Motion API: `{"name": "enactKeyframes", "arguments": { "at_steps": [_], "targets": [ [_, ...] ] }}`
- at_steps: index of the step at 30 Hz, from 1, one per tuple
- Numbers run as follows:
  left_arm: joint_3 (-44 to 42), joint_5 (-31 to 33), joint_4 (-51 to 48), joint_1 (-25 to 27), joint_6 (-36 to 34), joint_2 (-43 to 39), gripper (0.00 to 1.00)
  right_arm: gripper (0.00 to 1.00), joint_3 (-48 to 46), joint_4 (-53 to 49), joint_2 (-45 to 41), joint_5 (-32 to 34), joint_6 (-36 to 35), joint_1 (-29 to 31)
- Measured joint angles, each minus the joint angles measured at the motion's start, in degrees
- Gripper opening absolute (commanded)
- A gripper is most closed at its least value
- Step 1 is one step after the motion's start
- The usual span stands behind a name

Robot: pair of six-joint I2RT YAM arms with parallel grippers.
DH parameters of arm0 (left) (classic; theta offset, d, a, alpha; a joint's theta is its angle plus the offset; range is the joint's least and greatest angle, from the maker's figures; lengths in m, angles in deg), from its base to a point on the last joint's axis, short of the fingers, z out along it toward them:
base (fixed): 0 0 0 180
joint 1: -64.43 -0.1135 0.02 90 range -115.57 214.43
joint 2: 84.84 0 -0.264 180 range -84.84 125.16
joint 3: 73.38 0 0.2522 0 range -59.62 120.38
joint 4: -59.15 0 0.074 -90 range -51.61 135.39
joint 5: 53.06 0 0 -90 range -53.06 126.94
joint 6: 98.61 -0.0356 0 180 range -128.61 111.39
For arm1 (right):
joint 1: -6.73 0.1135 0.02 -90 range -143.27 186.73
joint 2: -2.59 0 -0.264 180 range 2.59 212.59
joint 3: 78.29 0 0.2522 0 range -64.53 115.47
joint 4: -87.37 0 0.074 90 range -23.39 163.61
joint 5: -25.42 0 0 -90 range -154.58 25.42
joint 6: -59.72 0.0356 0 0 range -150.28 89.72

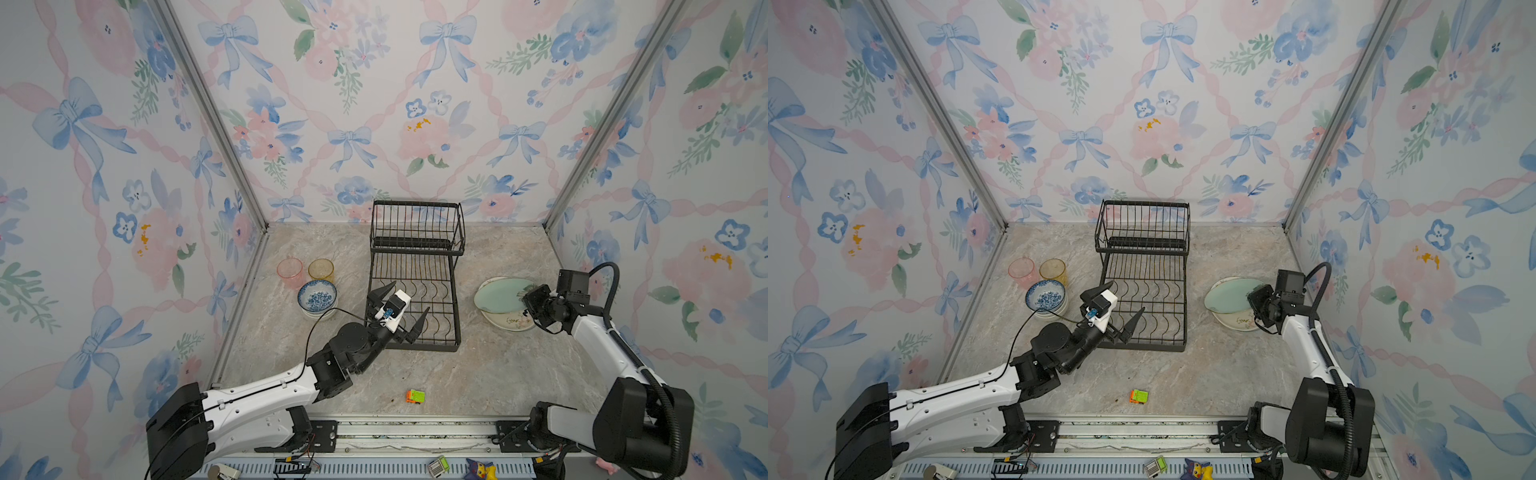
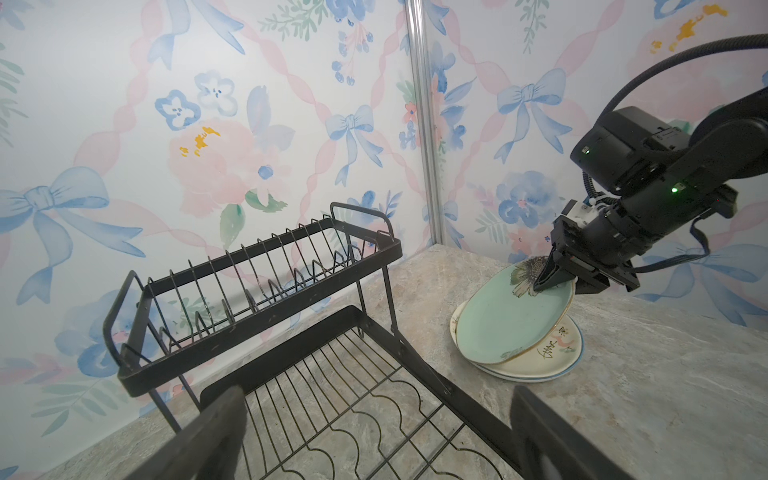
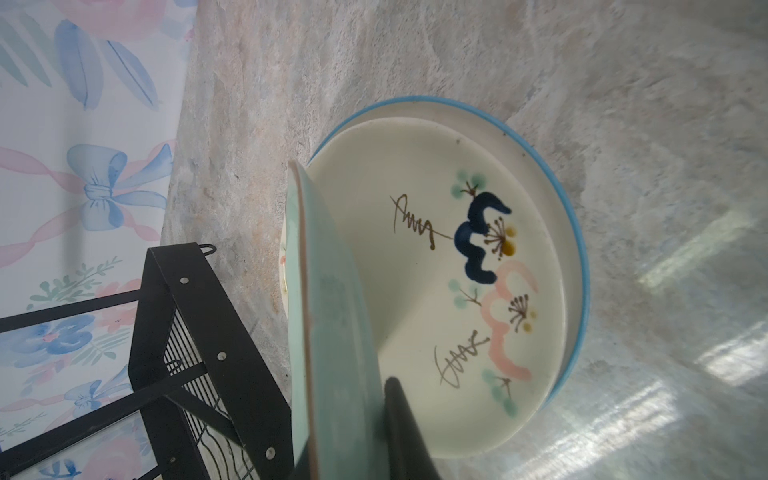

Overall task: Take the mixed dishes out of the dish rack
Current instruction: 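Lower the green sunflower plate onto the cream plate stack and open the right gripper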

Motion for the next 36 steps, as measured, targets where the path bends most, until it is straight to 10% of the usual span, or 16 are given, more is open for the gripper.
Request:
{"name": "enactKeyframes", "arguments": {
  "at_steps": [13,34,36],
  "targets": [
    [0.0,0.0,0.0,0.0,0.11,0.07,0.98,0.0,-0.79,2.38,1.51,-0.44,-0.55,-1.25],
    [0.0,0.94,0.0,0.0,0.15,-1.42,0.98,0.36,-4.63,-0.57,0.44,1.29,-1.4,-1.97],
    [0.0,1.31,0.0,0.0,0.15,-1.42,0.98,0.51,-4.63,-0.9,0.44,1.33,-1.27,-1.99]
  ]
}}
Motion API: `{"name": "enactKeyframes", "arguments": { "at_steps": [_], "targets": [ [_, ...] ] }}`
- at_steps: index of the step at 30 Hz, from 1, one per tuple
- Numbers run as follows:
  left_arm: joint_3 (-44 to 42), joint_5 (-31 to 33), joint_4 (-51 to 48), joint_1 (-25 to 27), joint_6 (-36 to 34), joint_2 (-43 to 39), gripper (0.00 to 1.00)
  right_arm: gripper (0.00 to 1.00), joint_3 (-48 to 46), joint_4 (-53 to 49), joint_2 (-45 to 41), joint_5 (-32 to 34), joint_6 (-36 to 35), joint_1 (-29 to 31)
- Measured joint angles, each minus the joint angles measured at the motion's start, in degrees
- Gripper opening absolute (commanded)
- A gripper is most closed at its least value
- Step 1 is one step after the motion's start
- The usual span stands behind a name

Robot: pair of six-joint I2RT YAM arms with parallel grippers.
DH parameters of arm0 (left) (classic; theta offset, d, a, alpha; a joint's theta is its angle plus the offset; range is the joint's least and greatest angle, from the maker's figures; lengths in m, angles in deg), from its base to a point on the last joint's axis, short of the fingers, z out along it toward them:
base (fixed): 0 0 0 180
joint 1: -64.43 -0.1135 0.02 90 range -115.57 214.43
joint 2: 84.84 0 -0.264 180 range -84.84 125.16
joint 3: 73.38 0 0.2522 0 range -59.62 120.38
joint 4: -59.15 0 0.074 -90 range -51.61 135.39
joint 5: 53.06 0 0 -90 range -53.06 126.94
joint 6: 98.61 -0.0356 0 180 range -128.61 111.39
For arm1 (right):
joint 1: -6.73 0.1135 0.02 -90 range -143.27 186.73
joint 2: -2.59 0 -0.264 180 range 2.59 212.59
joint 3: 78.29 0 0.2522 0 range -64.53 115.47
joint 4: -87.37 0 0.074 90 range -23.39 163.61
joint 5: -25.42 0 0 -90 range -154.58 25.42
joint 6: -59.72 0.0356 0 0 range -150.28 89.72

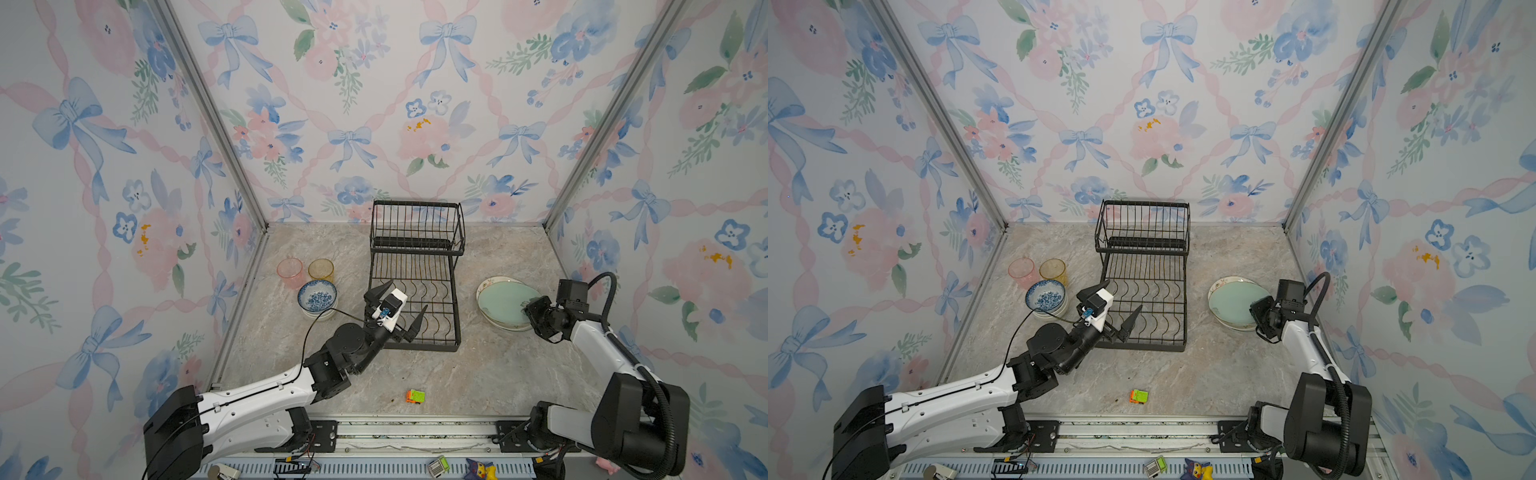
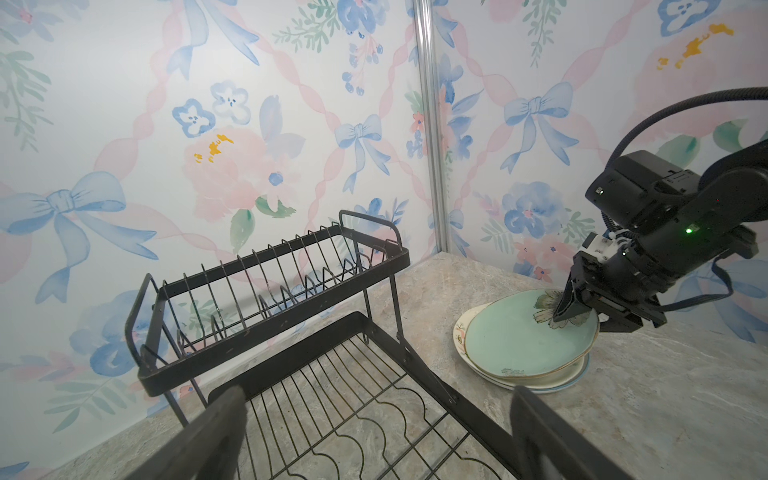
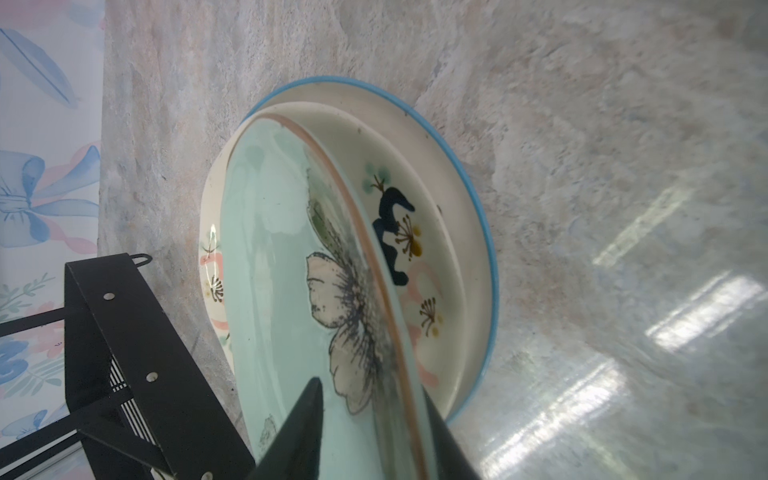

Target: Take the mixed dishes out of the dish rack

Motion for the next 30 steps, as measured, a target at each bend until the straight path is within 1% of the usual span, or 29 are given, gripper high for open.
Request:
{"name": "enactKeyframes", "arguments": {
  "at_steps": [3,4,11,13,17,21,26,28,30],
  "targets": [
    [-0.04,0.26,0.0,0.0,0.02,-0.13,0.98,0.71,0.0,-0.39,0.0,0.5,-0.35,0.02],
    [-0.04,0.31,-0.02,0.0,0.02,-0.2,0.98,0.73,0.02,-0.63,0.0,0.66,-0.61,0.0],
    [-0.24,1.36,0.0,-0.04,0.02,-0.37,0.98,0.74,0.44,-2.03,0.2,1.01,-1.53,0.0],
    [-0.35,1.55,-0.02,-0.24,0.02,-0.39,0.98,0.76,0.7,-2.01,0.42,0.98,-1.86,0.02],
    [-0.66,2.19,0.0,-0.46,0.11,-0.81,0.98,0.86,1.68,-2.89,0.9,0.81,-2.43,0.0],
    [-0.76,3.39,-0.07,-1.38,1.14,-1.11,0.98,0.95,2.38,-2.78,0.35,0.37,-3.43,0.02],
    [-0.92,5.62,-1.4,-4.74,3.85,-3.48,0.98,0.99,2.49,-0.37,-4.85,-0.04,-6.16,1.31],
    [-1.33,6.47,-1.62,-6.45,4.5,-4.96,0.98,1.0,2.82,0.85,-7.67,1.01,-8.24,3.13],
    [-2.03,7.43,-1.64,-8.79,4.98,-6.6,0.98,0.99,3.37,2.56,-10.78,3.72,-11.5,6.21]
  ]
}}
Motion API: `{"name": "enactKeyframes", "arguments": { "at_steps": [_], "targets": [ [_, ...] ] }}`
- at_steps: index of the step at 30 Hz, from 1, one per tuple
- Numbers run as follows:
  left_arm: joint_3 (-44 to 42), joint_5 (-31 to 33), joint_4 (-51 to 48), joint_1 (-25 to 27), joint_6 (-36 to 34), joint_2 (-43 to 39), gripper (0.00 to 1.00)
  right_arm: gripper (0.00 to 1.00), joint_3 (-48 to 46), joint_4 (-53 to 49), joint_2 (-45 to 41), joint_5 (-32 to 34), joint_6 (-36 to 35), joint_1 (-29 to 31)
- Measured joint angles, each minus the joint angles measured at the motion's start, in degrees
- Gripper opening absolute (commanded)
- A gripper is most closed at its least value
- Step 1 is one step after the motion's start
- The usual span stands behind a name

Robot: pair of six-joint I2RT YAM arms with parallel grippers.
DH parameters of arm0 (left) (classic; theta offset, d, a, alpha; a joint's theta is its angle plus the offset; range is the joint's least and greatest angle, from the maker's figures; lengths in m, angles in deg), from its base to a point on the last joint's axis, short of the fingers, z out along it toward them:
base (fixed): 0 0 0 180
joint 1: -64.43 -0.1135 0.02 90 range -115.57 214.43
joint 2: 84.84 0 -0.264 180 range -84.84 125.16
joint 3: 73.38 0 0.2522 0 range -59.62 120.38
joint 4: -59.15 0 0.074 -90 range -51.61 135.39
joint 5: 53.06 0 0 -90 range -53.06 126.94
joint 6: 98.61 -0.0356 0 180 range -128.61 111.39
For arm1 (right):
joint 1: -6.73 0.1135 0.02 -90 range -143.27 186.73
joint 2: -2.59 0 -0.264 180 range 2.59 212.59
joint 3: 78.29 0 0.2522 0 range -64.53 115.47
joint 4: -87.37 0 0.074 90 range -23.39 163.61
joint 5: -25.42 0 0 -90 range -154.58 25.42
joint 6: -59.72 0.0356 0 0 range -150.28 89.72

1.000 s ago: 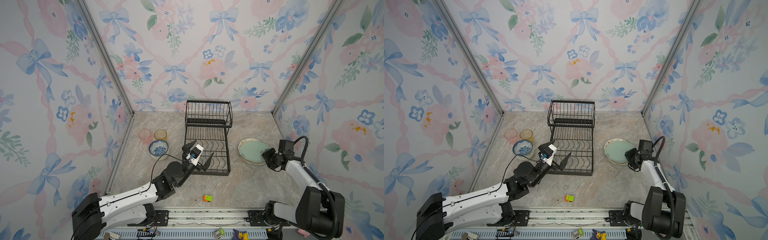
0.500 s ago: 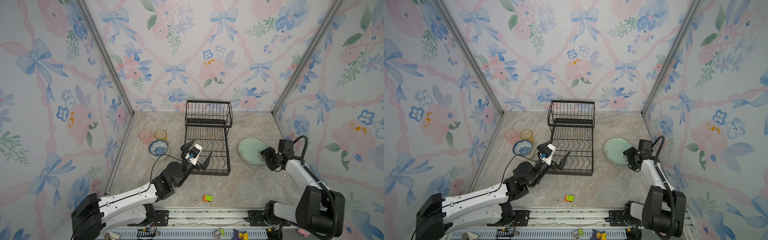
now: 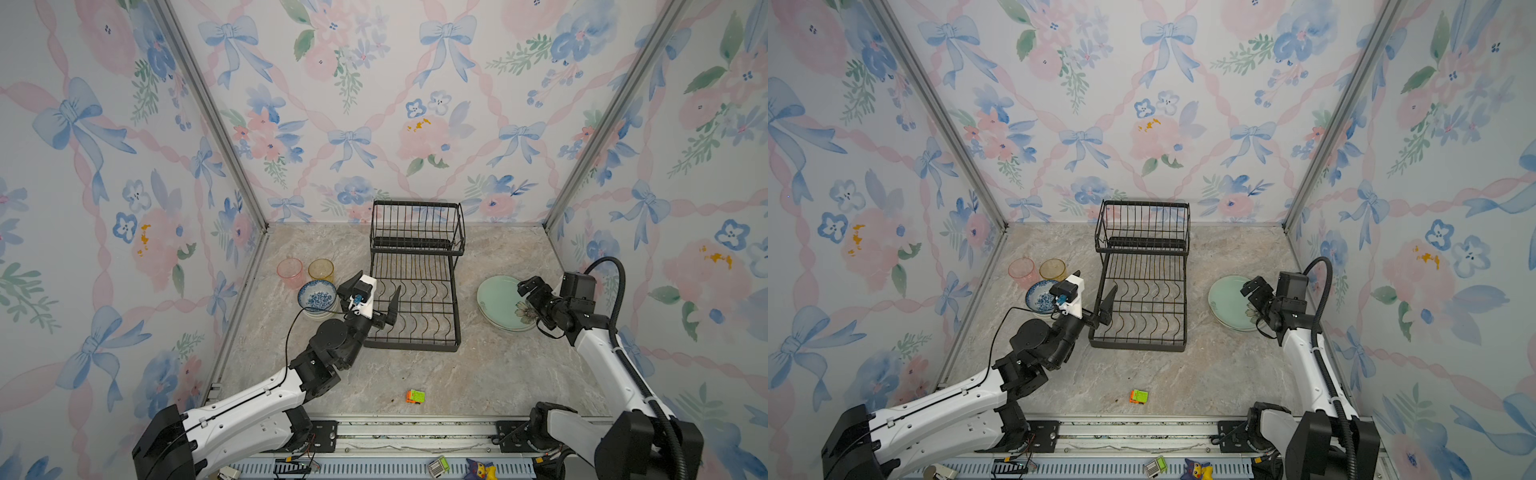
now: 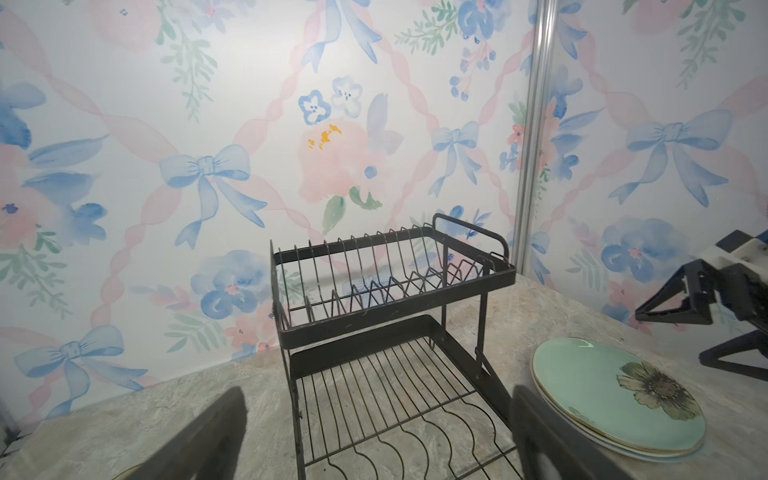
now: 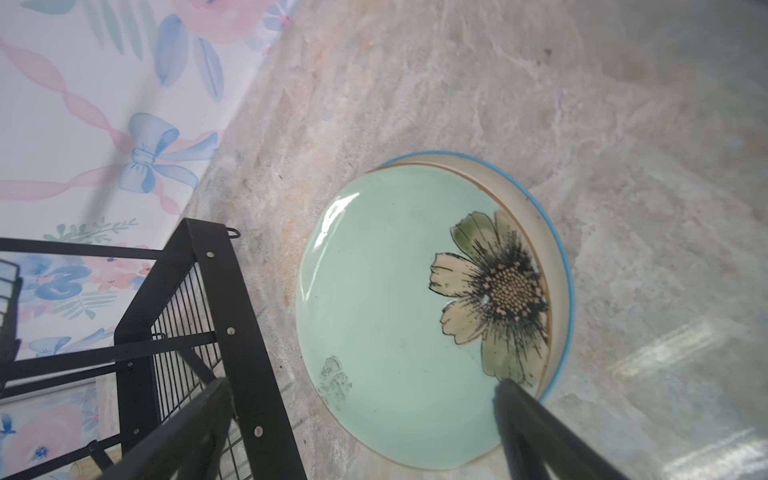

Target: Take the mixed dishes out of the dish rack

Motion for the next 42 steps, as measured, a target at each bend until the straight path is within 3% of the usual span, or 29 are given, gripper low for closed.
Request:
{"name": "enactKeyframes", "arguments": {
  "at_steps": [9,15,21,29,35,42],
  "targets": [
    [-3.21,2.75,-1.01,-14.91,2.16,-6.32,0.98,0.97,-5.27,17.29,-11.1,20.15,-14.47,13.46],
    [-5.09,3.41,-0.94,-24.28,2.93,-6.75,0.98,0.97,-8.59,26.84,-7.17,27.8,-22.21,13.9],
    [-5.55,0.0,0.35,-34.97,4.94,-0.44,0.98,0.97,-15.34,42.64,-0.76,34.53,-29.49,14.49],
    [-8.83,-2.93,5.09,-37.81,5.22,9.55,0.98,0.97,-19.04,55.98,8.5,39.63,-35.87,15.02],
    [-17.59,-6.05,13.29,-38.07,4.11,11.19,0.98,0.97,-19.23,63.73,13.53,41.92,-39.06,15.41],
    [-19.74,-7.87,21.11,-39.23,2.69,13.88,0.98,0.97,-19.23,69.99,19.52,44.59,-42.99,17.35]
  ]
}}
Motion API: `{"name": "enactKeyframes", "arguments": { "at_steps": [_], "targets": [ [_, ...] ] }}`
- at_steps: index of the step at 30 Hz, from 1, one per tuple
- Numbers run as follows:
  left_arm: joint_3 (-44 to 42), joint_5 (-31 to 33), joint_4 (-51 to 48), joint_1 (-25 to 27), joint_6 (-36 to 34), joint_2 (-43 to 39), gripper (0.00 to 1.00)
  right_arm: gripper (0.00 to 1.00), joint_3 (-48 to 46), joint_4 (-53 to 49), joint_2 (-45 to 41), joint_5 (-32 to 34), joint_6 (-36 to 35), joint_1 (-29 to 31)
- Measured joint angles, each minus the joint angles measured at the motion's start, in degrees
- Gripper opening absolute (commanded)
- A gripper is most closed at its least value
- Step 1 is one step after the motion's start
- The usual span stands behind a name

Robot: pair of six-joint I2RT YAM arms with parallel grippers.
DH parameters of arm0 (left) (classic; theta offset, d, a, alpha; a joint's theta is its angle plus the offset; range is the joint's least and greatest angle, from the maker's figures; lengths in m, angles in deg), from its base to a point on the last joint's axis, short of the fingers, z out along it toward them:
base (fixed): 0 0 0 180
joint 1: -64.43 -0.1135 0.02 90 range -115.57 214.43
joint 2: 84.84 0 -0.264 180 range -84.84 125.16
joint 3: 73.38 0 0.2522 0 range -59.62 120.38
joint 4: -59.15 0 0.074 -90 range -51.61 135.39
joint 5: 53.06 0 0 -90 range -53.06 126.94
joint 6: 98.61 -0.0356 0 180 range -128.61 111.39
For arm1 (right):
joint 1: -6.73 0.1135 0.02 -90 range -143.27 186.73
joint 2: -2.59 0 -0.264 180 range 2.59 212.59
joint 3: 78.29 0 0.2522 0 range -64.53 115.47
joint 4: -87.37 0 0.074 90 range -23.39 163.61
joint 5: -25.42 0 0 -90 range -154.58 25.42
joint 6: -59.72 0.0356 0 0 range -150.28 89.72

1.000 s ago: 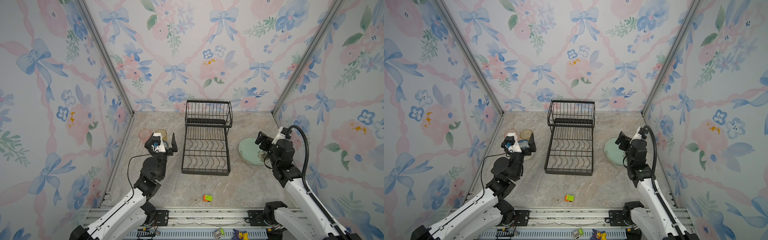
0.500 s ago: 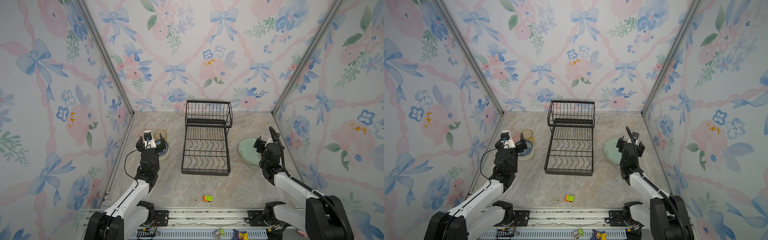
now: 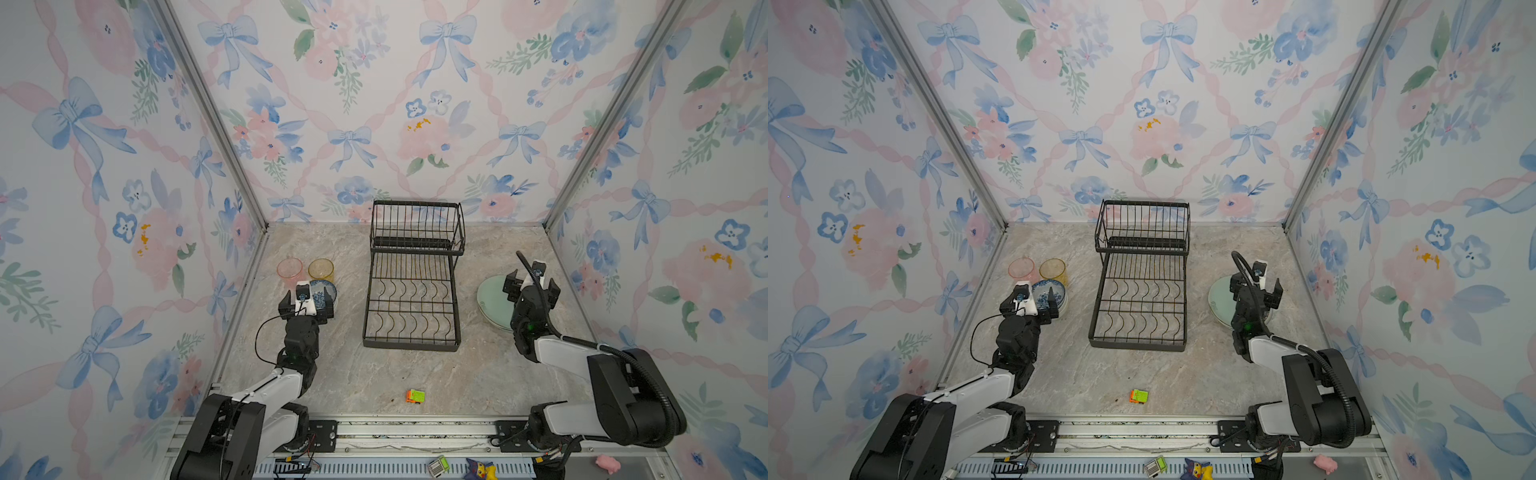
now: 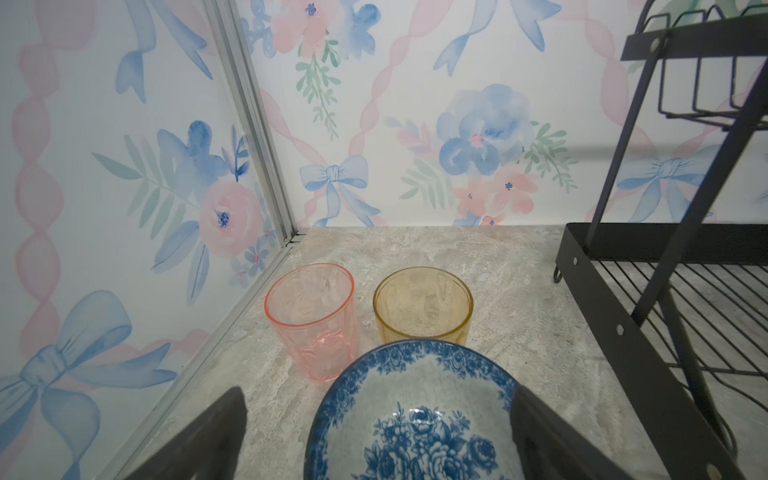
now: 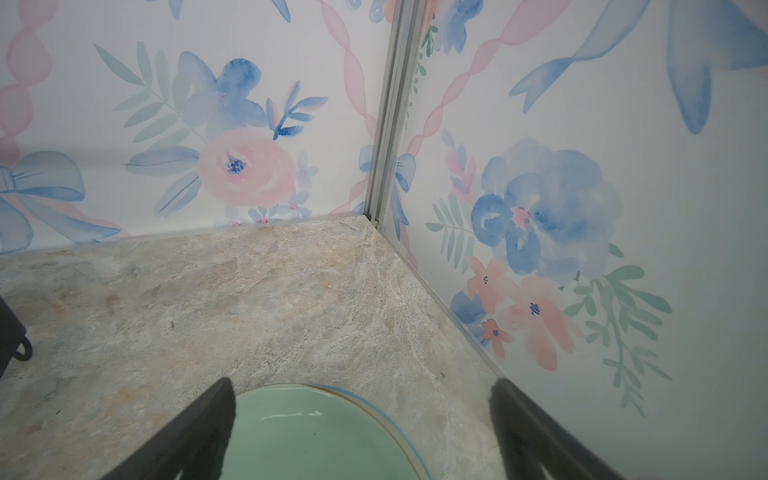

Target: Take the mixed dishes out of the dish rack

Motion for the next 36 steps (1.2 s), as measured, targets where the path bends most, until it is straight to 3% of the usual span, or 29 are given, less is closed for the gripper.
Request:
{"name": "enactKeyframes", "arguments": {
  "at_steps": [12,36],
  "targets": [
    [-0.13,-0.68,5.62,-0.31,-0.04,8.24,0.98,0.97,0.0,3.8,2.16,1.31,-4.81,2.36],
    [1.33,-1.2,9.11,-1.31,-0.04,15.76,0.98,0.97,-0.94,-5.88,-3.76,-5.07,-2.84,2.78]
  ]
}}
